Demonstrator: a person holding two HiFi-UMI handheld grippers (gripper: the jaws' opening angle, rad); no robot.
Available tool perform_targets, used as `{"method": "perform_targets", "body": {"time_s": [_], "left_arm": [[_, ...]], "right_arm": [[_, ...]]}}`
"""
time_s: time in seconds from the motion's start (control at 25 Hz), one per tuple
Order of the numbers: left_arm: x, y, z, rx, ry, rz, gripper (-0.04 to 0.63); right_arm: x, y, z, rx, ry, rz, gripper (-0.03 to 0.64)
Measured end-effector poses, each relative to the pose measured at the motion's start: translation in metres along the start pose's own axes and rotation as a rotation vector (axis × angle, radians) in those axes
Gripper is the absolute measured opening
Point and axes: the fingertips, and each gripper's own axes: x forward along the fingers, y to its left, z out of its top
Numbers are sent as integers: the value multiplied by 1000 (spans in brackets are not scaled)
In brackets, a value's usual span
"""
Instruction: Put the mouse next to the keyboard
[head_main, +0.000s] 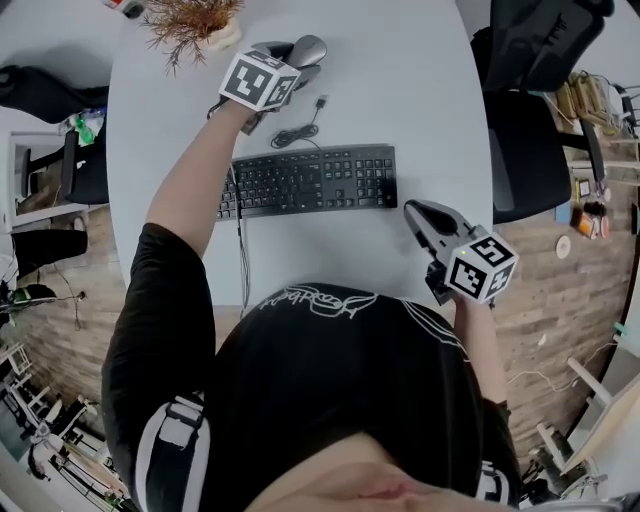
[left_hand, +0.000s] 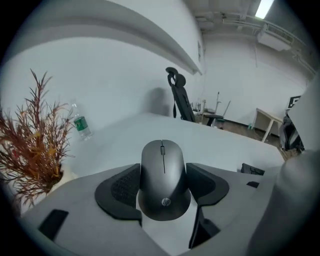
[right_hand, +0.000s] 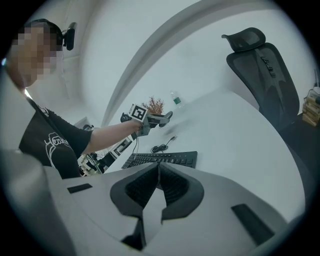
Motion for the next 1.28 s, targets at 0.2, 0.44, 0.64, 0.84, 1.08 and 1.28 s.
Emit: {"method": "perform_targets", "body": {"time_s": [0.2,0.44,0.64,0.84,1.08,1.28], "left_arm": [[-36,-31,19,-29,-126,22,295],[-97,-79,41,-35,-270,73,295],[-148,-121,39,-87,-345,126,295],[-190,-175,24,-152,-375,164,295],[-238,-240,4,-216,-404,183,295],[-264,-287,-22,-280,-409,204,296]], "right_arm": [[-20,7,4,-26,-30,7,15],[-50,15,10,-61,-77,-6,15],[-68,36,10,-105,-109,16,15],[-95,60,-13,-130,-124,50,15],[-125,82,-54,-127,-131,88,15],[-146,102,-79,-144,-150,108,15]]}}
